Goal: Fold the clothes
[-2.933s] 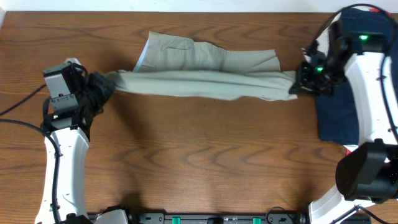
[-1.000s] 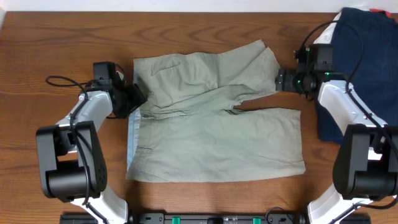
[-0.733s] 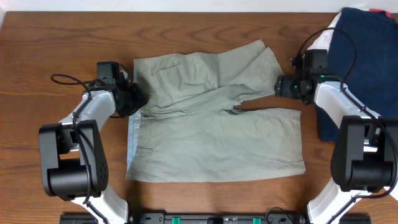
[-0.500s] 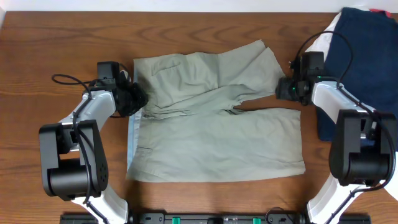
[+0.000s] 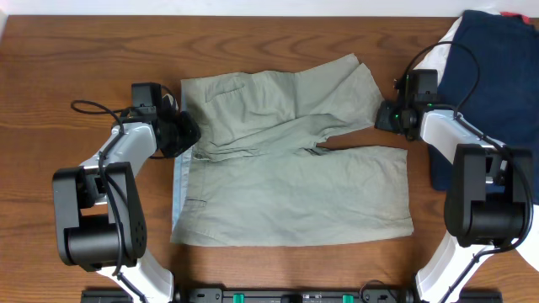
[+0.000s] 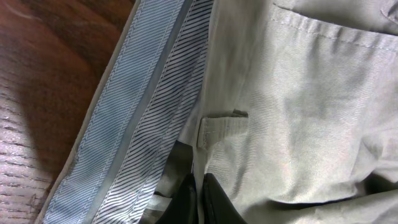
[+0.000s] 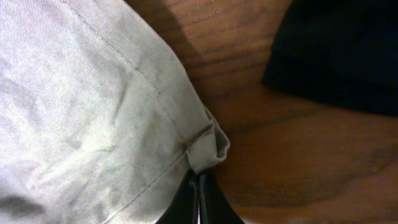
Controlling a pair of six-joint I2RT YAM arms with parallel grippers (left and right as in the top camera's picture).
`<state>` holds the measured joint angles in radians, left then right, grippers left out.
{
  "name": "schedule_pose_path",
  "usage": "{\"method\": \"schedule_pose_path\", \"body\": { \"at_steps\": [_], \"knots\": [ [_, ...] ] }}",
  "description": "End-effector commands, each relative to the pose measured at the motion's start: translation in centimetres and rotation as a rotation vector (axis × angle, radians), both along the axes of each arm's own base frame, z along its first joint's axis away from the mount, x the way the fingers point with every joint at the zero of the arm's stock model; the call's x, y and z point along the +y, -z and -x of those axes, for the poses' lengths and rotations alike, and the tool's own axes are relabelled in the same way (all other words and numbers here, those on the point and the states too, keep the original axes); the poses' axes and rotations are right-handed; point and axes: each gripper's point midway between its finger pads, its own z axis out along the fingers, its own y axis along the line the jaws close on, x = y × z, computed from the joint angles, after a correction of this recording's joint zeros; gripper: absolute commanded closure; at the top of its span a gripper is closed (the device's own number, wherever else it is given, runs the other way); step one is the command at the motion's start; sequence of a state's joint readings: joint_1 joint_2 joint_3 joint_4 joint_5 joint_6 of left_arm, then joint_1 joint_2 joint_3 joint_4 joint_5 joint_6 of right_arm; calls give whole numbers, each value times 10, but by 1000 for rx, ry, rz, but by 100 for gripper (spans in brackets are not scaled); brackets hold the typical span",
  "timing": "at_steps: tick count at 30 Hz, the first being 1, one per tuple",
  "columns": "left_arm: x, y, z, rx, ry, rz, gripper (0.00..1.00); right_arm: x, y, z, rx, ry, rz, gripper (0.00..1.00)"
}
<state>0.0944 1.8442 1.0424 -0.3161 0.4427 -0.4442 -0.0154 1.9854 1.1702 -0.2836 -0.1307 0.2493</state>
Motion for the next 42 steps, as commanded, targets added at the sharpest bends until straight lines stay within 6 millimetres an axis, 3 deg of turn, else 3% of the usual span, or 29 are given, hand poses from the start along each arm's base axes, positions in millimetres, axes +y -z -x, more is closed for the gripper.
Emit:
{"method": "schedule_pose_path", "body": {
  "at_steps": [1, 2, 4, 10, 13, 22, 28, 32, 35, 40, 42],
  "knots": [
    [-2, 1, -3, -1, 11, 10, 94, 6, 5, 1, 15, 16, -51, 99],
    [-2, 1, -3, 0, 11, 10, 94, 8, 3, 0, 9, 9, -69, 97],
    [-2, 1, -2, 2, 11, 10, 94, 14, -3, -5, -9, -10, -107, 67],
    [-1, 2, -1, 7, 9, 3, 94, 20, -10, -11, -30, -14, -142, 48],
    [1, 3, 0, 13, 3, -10, 94, 16, -10, -13, -37, -4, -122, 53],
    [1, 4, 1, 17, 3, -10, 94, 7, 11, -10, 3, 48, -51, 98],
    [2, 4, 1, 19, 0, -9, 94, -4, 17, 12, 99, 79, -23, 99],
    [9, 4, 0, 21, -21, -7, 94, -44, 9, 59, 266, 234, 84, 99],
    [18, 4, 0, 29, -66, 3, 94, -62, -1, 78, 317, 289, 109, 99],
    [25, -5, -3, 11, -109, 72, 94, -60, -3, 94, 378, 293, 56, 98],
    [24, -11, -7, -12, -103, 100, 94, -53, -3, 93, 380, 280, 25, 89]
  ]
}}
